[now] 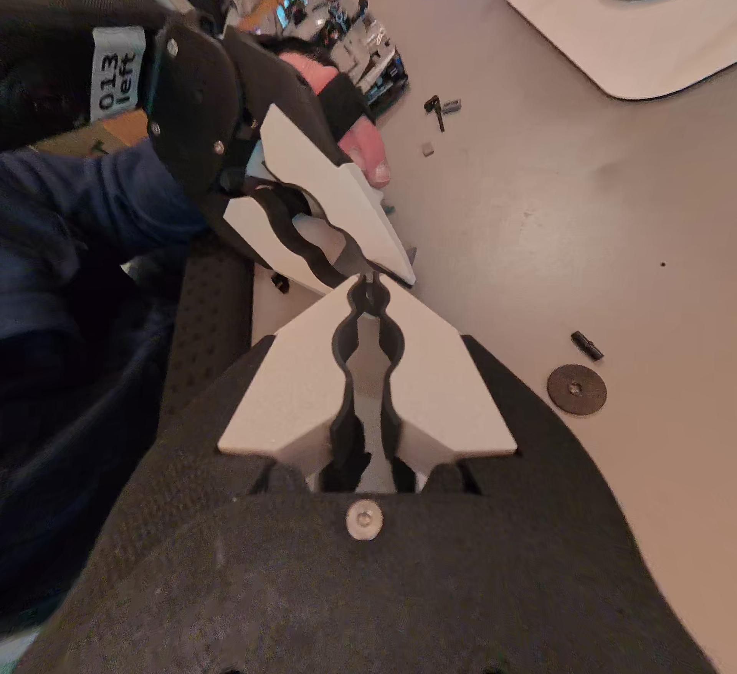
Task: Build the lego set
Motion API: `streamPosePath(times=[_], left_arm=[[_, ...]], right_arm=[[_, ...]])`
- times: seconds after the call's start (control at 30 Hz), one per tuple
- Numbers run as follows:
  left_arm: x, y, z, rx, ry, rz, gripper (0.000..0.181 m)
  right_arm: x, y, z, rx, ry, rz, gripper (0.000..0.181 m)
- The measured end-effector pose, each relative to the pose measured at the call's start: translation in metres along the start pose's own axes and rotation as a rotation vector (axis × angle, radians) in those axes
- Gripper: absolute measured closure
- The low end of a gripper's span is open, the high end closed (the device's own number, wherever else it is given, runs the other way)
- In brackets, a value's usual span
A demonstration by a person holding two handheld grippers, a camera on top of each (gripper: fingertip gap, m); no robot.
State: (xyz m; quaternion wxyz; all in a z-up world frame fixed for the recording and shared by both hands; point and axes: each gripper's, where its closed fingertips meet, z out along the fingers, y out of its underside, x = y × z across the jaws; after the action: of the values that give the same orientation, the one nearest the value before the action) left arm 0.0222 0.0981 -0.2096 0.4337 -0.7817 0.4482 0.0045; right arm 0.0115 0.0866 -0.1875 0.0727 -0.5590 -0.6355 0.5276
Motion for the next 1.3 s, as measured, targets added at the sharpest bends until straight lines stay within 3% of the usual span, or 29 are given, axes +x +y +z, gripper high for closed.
streamPosePath(times=[0.4,0.87,1.3], left_arm=[[-0.019,-0.014,-0.005,0.020,-0.195,0.105,0.164],[-0.024,-0.013,-0.008,0.031,-0.218,0.096,0.168],[-0.028,-0.020,-0.016,0.077,-0.256,0.111,0.169]], right_arm=[[-0.001,-0.012,-0.004,0.090,-0.062,0.105,0.181],[-0.002,-0.017,-0.006,0.120,-0.063,0.106,0.175],[0.001,-0.021,-0.012,0.157,-0.073,0.123,0.181]])
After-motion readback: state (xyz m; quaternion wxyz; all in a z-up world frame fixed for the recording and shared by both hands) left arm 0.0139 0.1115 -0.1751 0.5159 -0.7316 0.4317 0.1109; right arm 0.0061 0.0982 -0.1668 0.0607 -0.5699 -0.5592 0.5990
